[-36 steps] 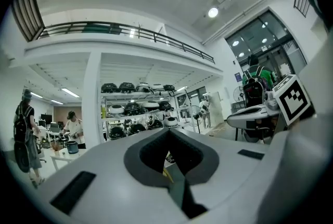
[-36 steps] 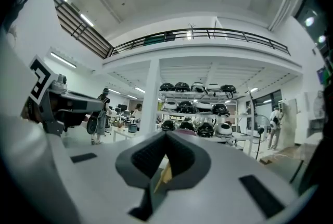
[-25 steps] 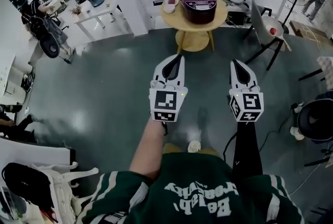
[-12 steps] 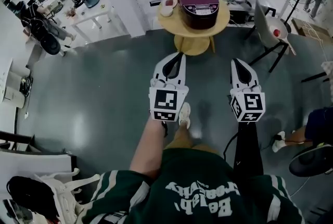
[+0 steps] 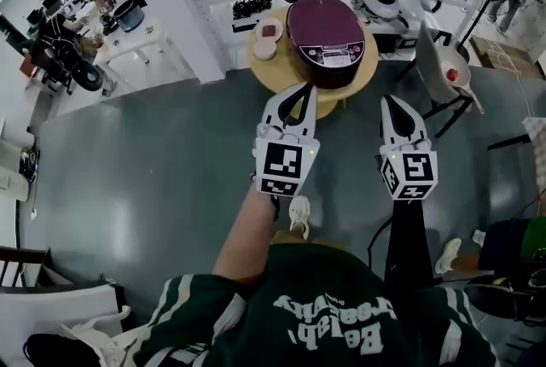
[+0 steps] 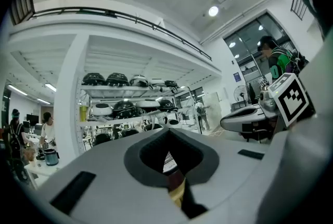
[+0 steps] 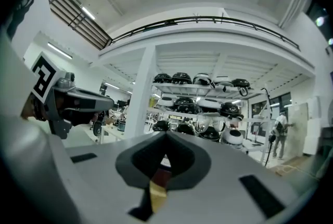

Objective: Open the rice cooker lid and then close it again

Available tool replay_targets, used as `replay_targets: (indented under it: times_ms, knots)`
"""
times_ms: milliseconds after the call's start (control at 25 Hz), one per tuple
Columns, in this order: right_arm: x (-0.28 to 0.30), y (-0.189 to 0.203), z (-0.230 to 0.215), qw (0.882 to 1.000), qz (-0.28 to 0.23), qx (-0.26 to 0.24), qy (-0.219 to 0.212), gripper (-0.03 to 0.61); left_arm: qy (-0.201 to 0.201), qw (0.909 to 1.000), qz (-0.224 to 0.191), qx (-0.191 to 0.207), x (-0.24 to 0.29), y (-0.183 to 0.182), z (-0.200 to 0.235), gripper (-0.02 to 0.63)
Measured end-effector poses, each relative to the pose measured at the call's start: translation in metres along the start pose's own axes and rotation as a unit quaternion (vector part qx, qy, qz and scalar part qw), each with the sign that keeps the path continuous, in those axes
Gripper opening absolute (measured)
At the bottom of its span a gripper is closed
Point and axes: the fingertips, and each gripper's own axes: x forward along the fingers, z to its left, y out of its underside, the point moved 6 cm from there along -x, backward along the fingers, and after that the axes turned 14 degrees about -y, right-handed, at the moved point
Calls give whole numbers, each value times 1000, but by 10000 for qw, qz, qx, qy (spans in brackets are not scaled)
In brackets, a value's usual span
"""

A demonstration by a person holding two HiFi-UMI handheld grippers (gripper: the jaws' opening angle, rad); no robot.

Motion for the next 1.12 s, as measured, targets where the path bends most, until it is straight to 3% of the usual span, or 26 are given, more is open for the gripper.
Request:
replay_targets:
  times_ms: [160, 560, 680, 880, 1000, 1120]
  knots:
    - [61, -7, -21, 10000, -34, -60, 51, 5, 221, 9997, -32, 99, 60, 3, 24, 0]
    - [141, 3, -63, 9997, 215, -46, 116, 5, 586, 9978, 9, -300, 152, 28, 48, 0]
    - [155, 9, -71, 9995, 321, -56, 36, 5, 449, 9980, -78, -441, 168, 32, 49, 0]
    - [181, 14, -91, 9990, 364, -119, -234, 5, 187, 9994, -171, -241, 192, 36, 48, 0]
    - [198, 13, -101, 9980, 351, -164, -504, 5, 210, 9986, -150, -457, 205, 36, 47, 0]
    - [214, 16, -111, 9962, 403, -126, -763, 3, 229, 9990, -168, -353, 218, 35, 42, 0]
